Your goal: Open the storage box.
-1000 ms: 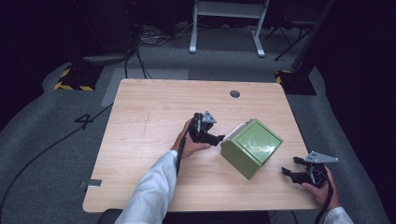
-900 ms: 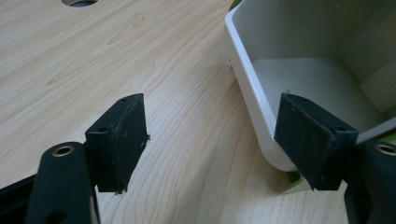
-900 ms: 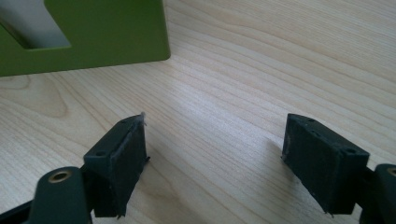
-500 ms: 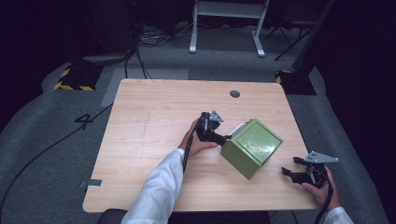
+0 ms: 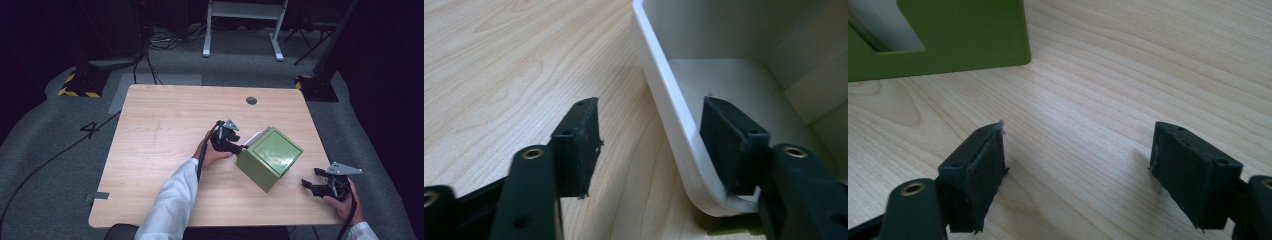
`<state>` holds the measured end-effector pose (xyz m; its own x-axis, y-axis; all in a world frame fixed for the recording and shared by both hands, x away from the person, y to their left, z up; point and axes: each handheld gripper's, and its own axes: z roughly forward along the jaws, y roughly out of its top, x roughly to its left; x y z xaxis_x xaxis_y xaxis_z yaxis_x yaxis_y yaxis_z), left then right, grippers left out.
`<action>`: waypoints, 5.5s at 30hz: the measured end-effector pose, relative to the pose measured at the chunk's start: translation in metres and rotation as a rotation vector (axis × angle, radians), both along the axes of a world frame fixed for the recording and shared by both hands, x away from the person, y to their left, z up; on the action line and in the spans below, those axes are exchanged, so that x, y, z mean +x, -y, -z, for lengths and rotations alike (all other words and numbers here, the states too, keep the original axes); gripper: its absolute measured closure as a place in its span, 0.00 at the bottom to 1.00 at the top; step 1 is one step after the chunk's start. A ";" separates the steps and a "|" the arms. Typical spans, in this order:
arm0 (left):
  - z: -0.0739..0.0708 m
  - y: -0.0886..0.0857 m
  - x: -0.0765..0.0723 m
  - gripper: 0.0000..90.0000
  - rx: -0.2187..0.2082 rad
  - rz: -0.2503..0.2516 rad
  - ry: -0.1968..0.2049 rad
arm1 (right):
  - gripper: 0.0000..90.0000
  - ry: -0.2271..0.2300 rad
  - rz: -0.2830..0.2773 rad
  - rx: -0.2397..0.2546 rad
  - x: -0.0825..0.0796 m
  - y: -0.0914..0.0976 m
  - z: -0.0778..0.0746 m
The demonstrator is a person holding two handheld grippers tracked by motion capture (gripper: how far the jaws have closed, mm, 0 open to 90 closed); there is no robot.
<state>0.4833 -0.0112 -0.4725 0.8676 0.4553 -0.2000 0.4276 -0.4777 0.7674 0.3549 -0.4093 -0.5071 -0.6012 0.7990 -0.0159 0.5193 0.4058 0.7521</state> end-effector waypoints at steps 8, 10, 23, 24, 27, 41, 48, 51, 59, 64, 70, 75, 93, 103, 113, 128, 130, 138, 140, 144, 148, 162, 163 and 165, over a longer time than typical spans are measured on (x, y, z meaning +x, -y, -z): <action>0.000 -0.007 0.003 0.57 -0.001 -0.002 0.010 | 0.24 0.002 0.000 0.000 0.000 0.000 0.000; 0.000 -0.009 0.004 0.57 -0.007 -0.008 0.008 | 0.24 0.002 0.000 -0.001 0.000 0.000 0.000; 0.001 -0.025 0.013 0.58 -0.008 -0.033 0.001 | 0.24 0.001 0.000 -0.001 0.000 0.000 0.000; 0.002 -0.026 0.013 0.58 -0.007 -0.034 -0.001 | 0.24 0.001 0.000 -0.001 0.000 0.000 0.000; 0.003 -0.031 0.016 0.58 -0.003 -0.041 -0.004 | 0.24 0.002 0.000 -0.001 0.000 0.000 0.000; 0.007 -0.047 0.024 0.56 -0.015 -0.078 -0.008 | 0.24 0.000 0.000 0.001 0.000 0.000 0.000; 0.007 -0.048 0.026 0.56 -0.017 -0.079 -0.014 | 0.24 0.000 0.000 0.000 0.000 0.000 0.000; 0.007 -0.049 0.027 0.56 -0.020 -0.083 -0.013 | 0.24 0.000 0.000 0.000 0.000 0.000 0.000; 0.008 -0.056 0.030 0.54 -0.024 -0.112 -0.015 | 0.24 0.000 0.000 0.000 0.000 0.000 0.000; 0.006 -0.056 0.030 0.49 -0.010 -0.121 -0.007 | 0.25 0.001 0.000 0.000 0.000 0.000 0.000; -0.005 -0.062 0.030 0.43 -0.019 -0.161 0.020 | 0.25 0.000 0.000 0.000 0.000 0.000 0.000; -0.015 -0.071 0.028 0.42 -0.011 -0.194 0.059 | 0.24 0.001 0.000 0.000 0.000 0.000 0.000; -0.041 -0.096 0.007 0.29 0.111 -0.224 0.176 | 0.24 -0.001 0.001 0.001 0.000 0.000 0.000; -0.047 -0.109 -0.013 0.24 0.179 -0.213 0.218 | 0.24 0.000 0.000 0.000 0.000 0.000 0.000; -0.048 -0.128 -0.032 0.19 0.239 -0.199 0.262 | 0.24 0.000 0.001 0.000 0.000 0.000 0.000; -0.049 -0.145 -0.063 0.20 0.315 -0.193 0.324 | 0.24 -0.002 0.003 0.001 0.000 0.000 0.000; -0.049 -0.146 -0.067 0.20 0.332 -0.186 0.332 | 0.24 -0.002 0.003 0.002 0.000 0.000 0.000; -0.044 -0.157 -0.081 0.19 0.376 -0.206 0.344 | 0.24 -0.002 0.003 0.002 0.000 0.000 0.000; -0.042 -0.161 -0.085 0.19 0.382 -0.212 0.340 | 0.24 -0.003 0.003 0.002 0.000 0.000 0.000; -0.036 -0.169 -0.091 0.19 0.397 -0.227 0.330 | 0.24 -0.003 0.003 0.002 0.000 0.000 0.000; -0.029 -0.177 -0.098 0.19 0.409 -0.240 0.320 | 0.24 -0.003 0.003 0.002 0.000 0.000 0.000; -0.007 -0.203 -0.115 0.19 0.426 -0.286 0.280 | 0.24 -0.004 0.004 0.002 0.000 0.000 0.000; -0.005 -0.205 -0.117 0.19 0.423 -0.292 0.275 | 0.24 -0.004 0.004 0.002 0.000 0.000 0.000; -0.002 -0.210 -0.119 0.19 0.423 -0.303 0.268 | 0.24 -0.004 0.004 0.002 0.000 0.000 0.000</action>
<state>0.3642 0.1988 -0.4704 0.6815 0.6833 0.2620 0.4098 -0.6529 0.6370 0.3550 -0.4095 -0.5072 -0.5981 0.8013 -0.0121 0.5238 0.4023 0.7508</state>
